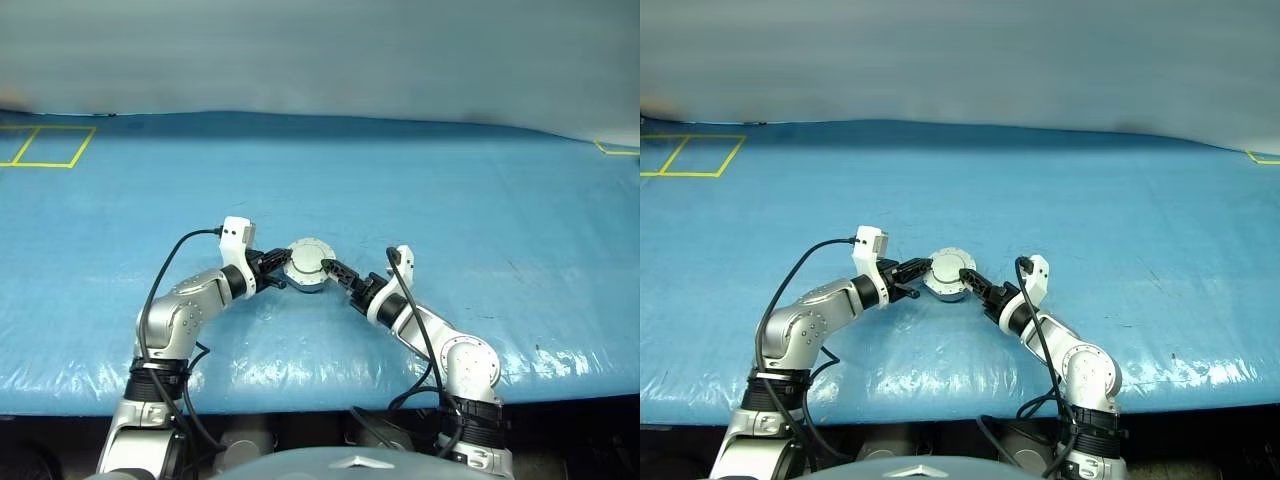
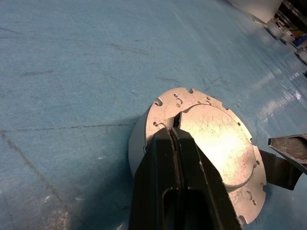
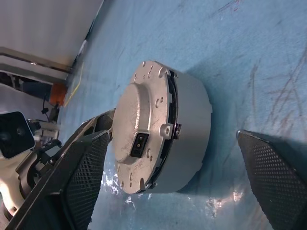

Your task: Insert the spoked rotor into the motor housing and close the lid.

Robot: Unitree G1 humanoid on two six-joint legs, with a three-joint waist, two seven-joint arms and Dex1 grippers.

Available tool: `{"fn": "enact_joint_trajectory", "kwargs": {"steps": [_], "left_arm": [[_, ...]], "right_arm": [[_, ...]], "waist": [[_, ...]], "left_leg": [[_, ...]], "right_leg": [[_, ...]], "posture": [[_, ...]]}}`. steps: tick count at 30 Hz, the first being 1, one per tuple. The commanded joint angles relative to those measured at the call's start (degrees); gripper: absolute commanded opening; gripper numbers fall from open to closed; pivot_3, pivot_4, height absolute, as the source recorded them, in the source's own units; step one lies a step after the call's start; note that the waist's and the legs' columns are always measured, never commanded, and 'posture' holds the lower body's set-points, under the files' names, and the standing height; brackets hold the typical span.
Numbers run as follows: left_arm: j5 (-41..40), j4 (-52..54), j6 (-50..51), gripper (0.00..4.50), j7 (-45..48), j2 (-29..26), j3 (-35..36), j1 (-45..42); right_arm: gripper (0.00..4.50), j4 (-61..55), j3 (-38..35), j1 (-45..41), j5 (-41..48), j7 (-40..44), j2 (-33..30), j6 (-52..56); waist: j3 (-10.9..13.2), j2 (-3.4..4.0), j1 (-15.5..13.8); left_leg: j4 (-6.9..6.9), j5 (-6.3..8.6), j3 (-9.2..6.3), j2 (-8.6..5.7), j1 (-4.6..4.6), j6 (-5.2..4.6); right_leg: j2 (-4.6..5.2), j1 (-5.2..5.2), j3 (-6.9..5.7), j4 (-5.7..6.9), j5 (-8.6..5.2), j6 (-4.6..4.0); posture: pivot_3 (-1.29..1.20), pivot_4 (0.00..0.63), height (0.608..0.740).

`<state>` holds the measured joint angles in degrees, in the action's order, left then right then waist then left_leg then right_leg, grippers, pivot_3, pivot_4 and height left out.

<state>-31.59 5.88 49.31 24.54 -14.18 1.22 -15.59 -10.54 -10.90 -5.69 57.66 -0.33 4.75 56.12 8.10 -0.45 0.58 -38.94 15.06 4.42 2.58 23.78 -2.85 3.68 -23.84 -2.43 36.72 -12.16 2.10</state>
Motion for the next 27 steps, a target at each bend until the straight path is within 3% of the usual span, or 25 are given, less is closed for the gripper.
{"fn": "enact_joint_trajectory", "kwargs": {"steps": [1,3,9,12,27], "left_arm": [[0.3,-0.1,0.9,0.0,0.4,0.4,-1.4,0.6],[0.4,-0.1,0.9,0.0,0.4,0.3,-1.4,0.7],[0.8,-0.3,0.7,0.0,0.6,0.5,-1.5,0.9],[1.0,-0.6,0.7,0.0,0.9,0.8,-1.3,0.9],[0.4,-2.1,-0.4,0.0,0.2,3.2,1.6,-1.8]], "right_arm": [[4.31,2.7,0.7,-1.6,5.0,-2.3,9.8,-2.2],[3.88,3.8,0.6,-1.2,8.5,-3.5,9.9,-2.9],[1.91,4.7,1.8,0.3,15.1,-6.7,8.1,-4.7],[1.14,4.2,3.1,1.4,17.1,-8.1,7.1,-4.8],[1.14,1.5,7.5,5.3,20.8,-11.2,4.2,-5.4]], "waist": [[0.0,0.0,0.0],[0.0,0.0,0.0],[0.0,0.04,0.1],[0.0,0.04,0.0],[0.1,0.05,0.2]], "left_leg": [[0.0,0.0,0.0,0.0,0.0,0.0],[0.01,0.0,-0.01,0.0,0.0,0.0],[0.03,0.01,0.0,0.0,0.04,-0.02],[0.05,0.01,0.0,0.0,0.06,-0.02],[0.13,0.02,0.0,0.04,0.09,-0.03]], "right_leg": [[0.0,0.0,0.01,0.0,0.0,0.0],[0.0,0.0,0.0,-0.01,0.0,0.0],[0.01,-0.02,0.01,-0.03,0.0,0.01],[0.01,-0.04,0.01,-0.05,-0.01,0.02],[-0.01,-0.09,0.02,-0.14,-0.02,0.03]], "posture": [[0.0,0.15,0.74],[0.0,0.15,0.74],[0.0,0.15,0.74],[0.0,0.15,0.74],[0.0,0.15,0.74]]}}
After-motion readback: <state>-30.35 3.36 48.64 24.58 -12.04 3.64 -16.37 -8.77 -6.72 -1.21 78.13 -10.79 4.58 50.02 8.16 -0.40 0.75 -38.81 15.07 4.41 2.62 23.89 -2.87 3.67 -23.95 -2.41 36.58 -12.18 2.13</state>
